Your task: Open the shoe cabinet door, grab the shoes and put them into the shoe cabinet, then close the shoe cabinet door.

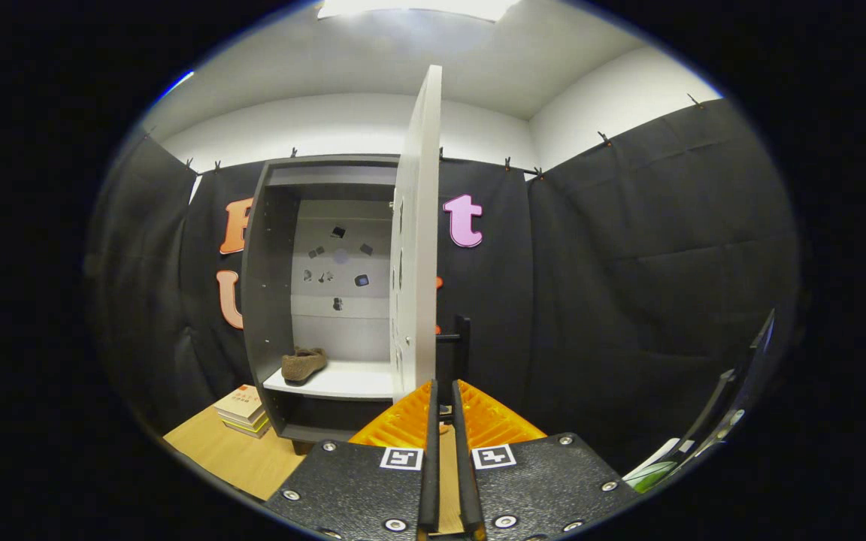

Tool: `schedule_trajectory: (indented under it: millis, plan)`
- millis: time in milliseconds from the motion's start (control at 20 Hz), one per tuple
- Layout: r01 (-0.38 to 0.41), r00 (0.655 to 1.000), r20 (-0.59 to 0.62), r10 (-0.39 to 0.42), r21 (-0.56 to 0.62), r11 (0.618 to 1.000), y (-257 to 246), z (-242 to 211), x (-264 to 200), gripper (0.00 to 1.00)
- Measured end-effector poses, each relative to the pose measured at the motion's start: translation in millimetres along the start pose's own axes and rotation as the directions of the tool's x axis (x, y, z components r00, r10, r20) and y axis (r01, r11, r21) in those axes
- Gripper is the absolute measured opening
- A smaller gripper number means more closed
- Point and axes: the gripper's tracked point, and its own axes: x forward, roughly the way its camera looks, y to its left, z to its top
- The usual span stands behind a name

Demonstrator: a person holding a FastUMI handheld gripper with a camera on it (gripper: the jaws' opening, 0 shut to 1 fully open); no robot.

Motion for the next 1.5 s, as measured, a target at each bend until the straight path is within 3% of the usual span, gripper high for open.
schedule_trajectory:
  millis: [350,800,1200,1500]
  plan:
    - [-0.048,0.995,-0.085,0.047,0.001,0.999,79,-34,-13,0.15]
    - [-0.126,0.967,-0.22,0.132,0.039,0.991,183,-112,-8,0.45]
    - [-0.214,0.9,-0.373,0.227,0.077,0.974,229,-219,24,0.73]
    - [-0.257,0.829,-0.482,0.285,0.125,0.958,252,-322,53,0.79]
